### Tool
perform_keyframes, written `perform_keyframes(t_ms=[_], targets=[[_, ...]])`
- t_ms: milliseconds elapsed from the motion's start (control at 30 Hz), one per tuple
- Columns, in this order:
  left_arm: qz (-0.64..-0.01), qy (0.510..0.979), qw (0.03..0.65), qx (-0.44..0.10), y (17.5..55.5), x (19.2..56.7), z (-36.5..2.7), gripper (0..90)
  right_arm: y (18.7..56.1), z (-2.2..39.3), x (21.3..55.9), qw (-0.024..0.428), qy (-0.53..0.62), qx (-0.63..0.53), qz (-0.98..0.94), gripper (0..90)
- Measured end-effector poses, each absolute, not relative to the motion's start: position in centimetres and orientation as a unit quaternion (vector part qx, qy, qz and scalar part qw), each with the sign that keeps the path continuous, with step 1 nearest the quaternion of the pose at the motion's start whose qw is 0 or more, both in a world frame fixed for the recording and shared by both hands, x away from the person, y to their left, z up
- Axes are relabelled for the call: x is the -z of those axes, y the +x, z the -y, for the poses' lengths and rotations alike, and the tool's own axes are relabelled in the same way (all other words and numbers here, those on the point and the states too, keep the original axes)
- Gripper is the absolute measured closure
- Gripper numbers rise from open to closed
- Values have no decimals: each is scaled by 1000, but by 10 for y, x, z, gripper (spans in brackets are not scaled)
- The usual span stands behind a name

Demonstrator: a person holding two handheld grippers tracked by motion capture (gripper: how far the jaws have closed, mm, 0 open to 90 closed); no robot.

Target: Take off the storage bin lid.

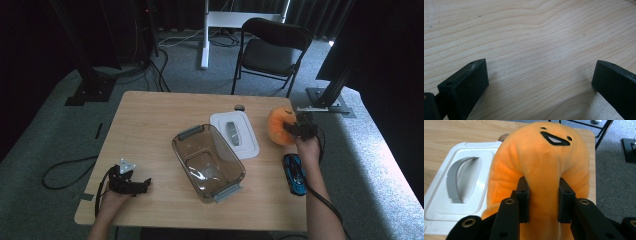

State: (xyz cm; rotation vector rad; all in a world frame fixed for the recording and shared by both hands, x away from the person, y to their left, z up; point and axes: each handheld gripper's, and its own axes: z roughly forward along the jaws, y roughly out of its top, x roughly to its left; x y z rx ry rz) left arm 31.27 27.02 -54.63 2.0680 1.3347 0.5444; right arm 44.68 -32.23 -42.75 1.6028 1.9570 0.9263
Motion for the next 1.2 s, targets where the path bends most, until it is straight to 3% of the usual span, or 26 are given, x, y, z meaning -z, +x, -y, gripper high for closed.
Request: perform_keyframes(t_ms=[700, 1200], targets=[[-504, 781, 305, -206, 313, 546, -270, 11, 425, 291, 386, 239, 517, -370, -734, 690], [-504, 782, 305, -206, 313, 546, -270, 11, 416, 242, 359, 231, 456, -405, -758, 689]])
